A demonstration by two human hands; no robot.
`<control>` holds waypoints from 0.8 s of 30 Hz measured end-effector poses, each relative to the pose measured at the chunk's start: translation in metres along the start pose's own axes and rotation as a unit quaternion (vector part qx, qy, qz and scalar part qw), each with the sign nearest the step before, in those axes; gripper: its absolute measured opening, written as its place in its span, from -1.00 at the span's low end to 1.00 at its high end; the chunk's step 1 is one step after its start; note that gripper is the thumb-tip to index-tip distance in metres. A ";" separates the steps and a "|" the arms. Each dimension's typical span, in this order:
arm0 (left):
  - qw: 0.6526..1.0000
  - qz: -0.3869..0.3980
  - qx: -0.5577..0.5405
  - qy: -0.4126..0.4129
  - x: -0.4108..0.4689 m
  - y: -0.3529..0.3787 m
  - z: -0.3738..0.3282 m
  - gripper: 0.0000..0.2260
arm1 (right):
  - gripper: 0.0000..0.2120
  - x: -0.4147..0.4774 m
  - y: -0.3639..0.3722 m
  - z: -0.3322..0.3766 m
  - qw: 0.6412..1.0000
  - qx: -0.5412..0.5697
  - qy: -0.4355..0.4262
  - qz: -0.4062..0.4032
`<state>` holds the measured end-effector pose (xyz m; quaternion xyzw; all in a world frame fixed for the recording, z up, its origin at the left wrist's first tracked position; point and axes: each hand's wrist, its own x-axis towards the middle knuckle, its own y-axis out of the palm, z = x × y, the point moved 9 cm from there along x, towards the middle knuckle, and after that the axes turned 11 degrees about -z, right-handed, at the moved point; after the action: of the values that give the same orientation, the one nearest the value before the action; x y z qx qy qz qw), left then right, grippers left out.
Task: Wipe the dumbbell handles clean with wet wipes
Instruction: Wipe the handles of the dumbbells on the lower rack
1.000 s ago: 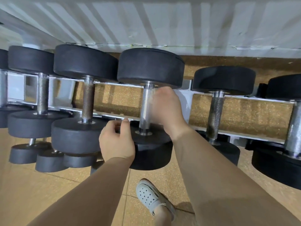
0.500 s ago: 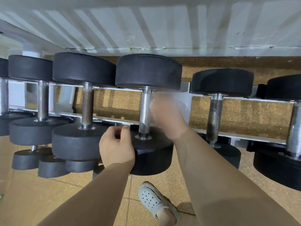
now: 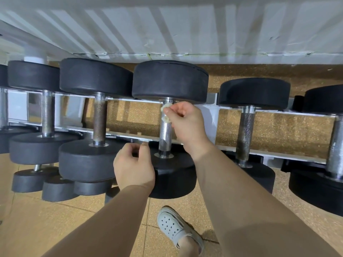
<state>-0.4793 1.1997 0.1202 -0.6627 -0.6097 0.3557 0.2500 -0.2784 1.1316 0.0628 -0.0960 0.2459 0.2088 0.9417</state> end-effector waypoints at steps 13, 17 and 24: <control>1.000 -0.004 0.000 -0.001 0.001 0.001 0.003 -0.75 | -0.93 -0.004 -0.007 -0.015 0.997 -0.052 -0.003 0.050; 1.000 -0.013 0.012 0.006 0.002 0.000 0.002 -0.73 | -0.88 -0.015 -0.008 -0.027 0.988 -0.099 0.023 0.112; 1.000 -0.013 0.001 -0.001 0.001 0.000 0.002 -0.73 | -0.87 -0.013 -0.008 -0.027 0.996 -0.035 0.021 0.085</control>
<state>-0.4812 1.2007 0.1189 -0.6540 -0.6183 0.3535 0.2550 -0.2962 1.1121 0.0471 -0.1121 0.2658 0.2948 0.9110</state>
